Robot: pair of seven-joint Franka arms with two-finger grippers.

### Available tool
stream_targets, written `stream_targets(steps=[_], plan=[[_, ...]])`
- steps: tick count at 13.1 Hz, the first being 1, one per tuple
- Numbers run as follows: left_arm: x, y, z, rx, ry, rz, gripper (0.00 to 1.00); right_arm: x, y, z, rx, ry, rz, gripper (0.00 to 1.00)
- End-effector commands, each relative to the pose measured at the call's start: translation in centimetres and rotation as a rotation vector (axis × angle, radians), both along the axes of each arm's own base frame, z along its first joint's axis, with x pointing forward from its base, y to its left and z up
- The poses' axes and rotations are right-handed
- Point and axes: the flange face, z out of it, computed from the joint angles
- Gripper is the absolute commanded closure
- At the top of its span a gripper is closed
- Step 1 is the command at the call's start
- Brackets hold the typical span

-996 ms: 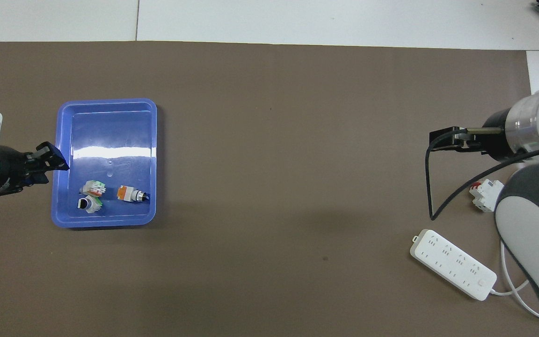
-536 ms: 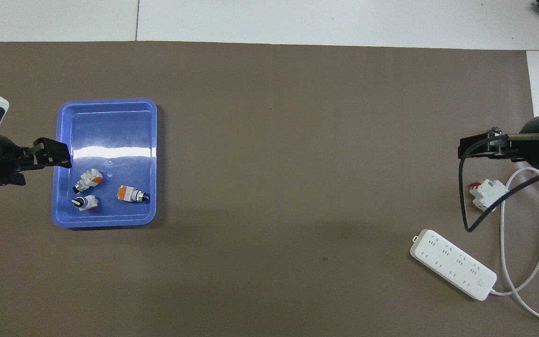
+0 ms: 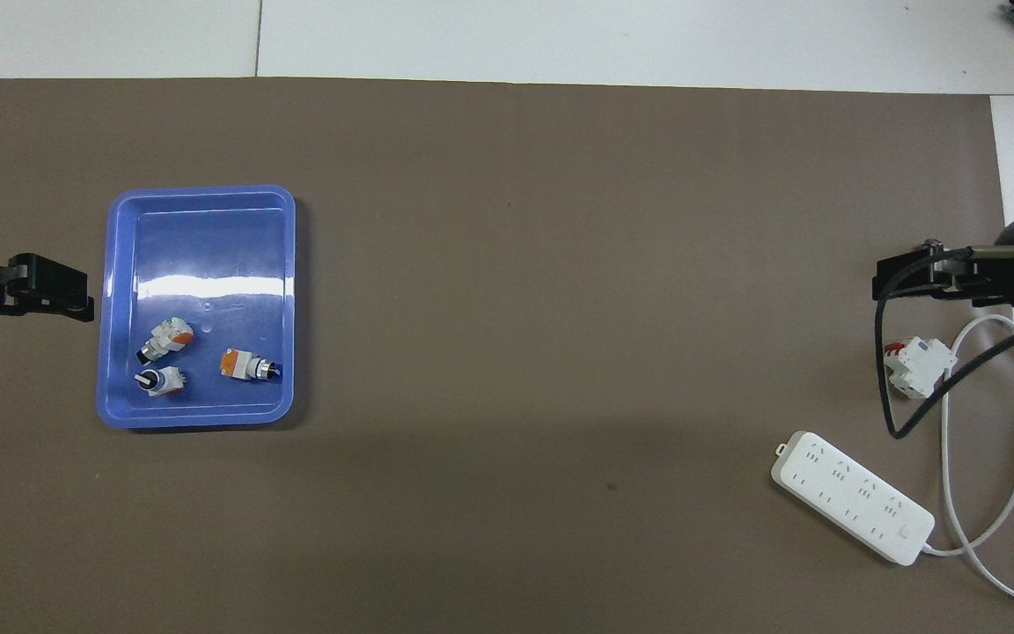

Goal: Turn and place switch with both arms

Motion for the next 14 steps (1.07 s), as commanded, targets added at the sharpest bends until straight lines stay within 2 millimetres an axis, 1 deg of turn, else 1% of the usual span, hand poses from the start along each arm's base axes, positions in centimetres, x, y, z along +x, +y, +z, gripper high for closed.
stream_targets(steps=[1,3,4,5,6,7,8,10,11,12,13,14], plan=[[0.7,0.8,0.1,0.016,0.009,-0.061,0.06,0.7,0.0,-0.1,-0.026,0.013,0.011,0.04],[1.1,1.1,0.2,0.011,-0.019,-0.067,0.06,1.0,-0.4,-0.2,-0.028,0.01,0.004,0.04],[1.3,1.2,0.0,0.009,-0.037,-0.069,0.02,1.5,-0.4,-1.0,-0.027,0.02,0.002,0.04],[1.4,0.9,-0.2,0.011,-0.046,-0.075,0.02,1.6,-0.4,-1.2,-0.027,0.022,0.004,0.04],[1.5,0.9,-0.4,0.009,-0.049,-0.073,0.01,1.5,-0.3,-1.3,-0.026,0.025,0.005,0.04],[1.1,1.2,-0.1,0.01,-0.045,-0.067,0.01,1.2,-0.4,-1.7,-0.026,0.034,0.013,0.03],[1.0,0.6,-0.2,0.01,-0.04,-0.076,0.01,0.7,-0.4,-2.2,-0.025,0.047,0.012,0.03],[1.1,-0.5,-0.4,0.01,-0.048,-0.088,0.01,0.7,-0.5,-2.1,-0.023,0.047,0.012,0.0],[1.2,0.2,-0.4,0.009,-0.056,-0.088,0.01,0.7,-0.4,-2.1,-0.022,0.047,0.01,0.0],[1.4,0.2,-0.6,0.01,-0.066,-0.088,0.01,0.7,-0.4,-2.1,-0.021,0.045,0.01,0.0],[1.2,0.2,-1.3,0.009,-0.068,-0.088,0.01,0.7,-0.3,-2.1,-0.012,0.046,0.012,0.0],[0.6,0.7,-2.3,0.009,-0.068,-0.081,0.01,0.7,-0.3,-2.1,-0.012,0.046,0.007,0.0]])
